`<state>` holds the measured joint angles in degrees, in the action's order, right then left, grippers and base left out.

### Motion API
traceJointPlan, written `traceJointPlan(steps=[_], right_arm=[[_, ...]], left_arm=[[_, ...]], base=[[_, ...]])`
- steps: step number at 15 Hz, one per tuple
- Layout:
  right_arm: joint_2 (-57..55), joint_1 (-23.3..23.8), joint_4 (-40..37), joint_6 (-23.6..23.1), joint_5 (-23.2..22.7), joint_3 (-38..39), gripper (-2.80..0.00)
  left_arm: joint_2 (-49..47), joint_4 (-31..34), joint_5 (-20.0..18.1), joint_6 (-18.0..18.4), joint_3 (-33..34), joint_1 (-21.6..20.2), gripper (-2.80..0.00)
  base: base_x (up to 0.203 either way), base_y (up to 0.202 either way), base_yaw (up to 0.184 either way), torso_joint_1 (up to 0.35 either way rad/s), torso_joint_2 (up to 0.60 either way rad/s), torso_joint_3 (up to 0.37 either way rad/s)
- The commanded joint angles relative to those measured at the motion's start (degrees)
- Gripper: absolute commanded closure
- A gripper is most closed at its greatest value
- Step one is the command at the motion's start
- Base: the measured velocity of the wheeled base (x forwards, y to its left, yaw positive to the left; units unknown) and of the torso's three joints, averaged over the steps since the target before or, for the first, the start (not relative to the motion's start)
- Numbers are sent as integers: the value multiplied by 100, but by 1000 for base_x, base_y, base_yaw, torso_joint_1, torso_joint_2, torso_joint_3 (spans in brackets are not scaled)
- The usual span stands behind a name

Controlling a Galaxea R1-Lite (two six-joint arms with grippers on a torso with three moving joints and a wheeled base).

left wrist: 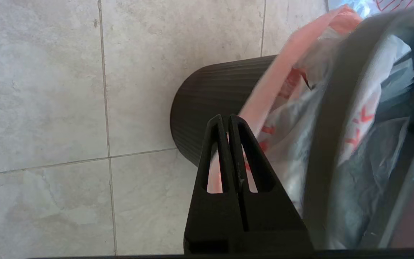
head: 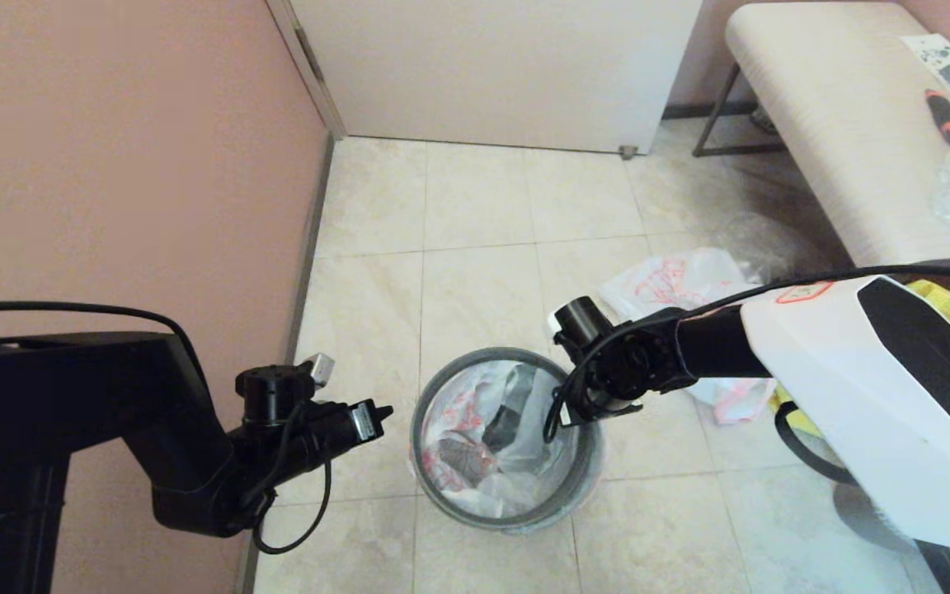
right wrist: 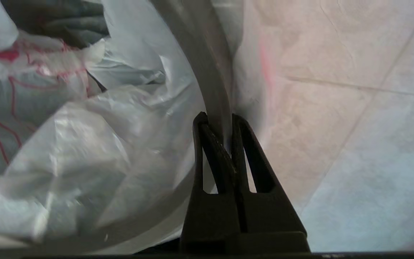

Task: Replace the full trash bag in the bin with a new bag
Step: Place the trash can ring on the trash can

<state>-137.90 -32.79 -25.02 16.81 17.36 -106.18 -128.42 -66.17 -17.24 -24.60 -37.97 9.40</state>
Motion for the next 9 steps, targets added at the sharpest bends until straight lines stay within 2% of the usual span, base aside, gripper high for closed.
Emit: traceJointPlan(steps=[1,9], right_arm=[[-164,-14,-30,-32,20,-137,0],[362,-117,-65,-39,417,231,0]], left_arm=[[1,-36,-7,-17,0,1,0],[-17,-36,54,-9,-8,10,0]], base=[[0,0,0,0,0,0],[0,0,0,0,0,0]])
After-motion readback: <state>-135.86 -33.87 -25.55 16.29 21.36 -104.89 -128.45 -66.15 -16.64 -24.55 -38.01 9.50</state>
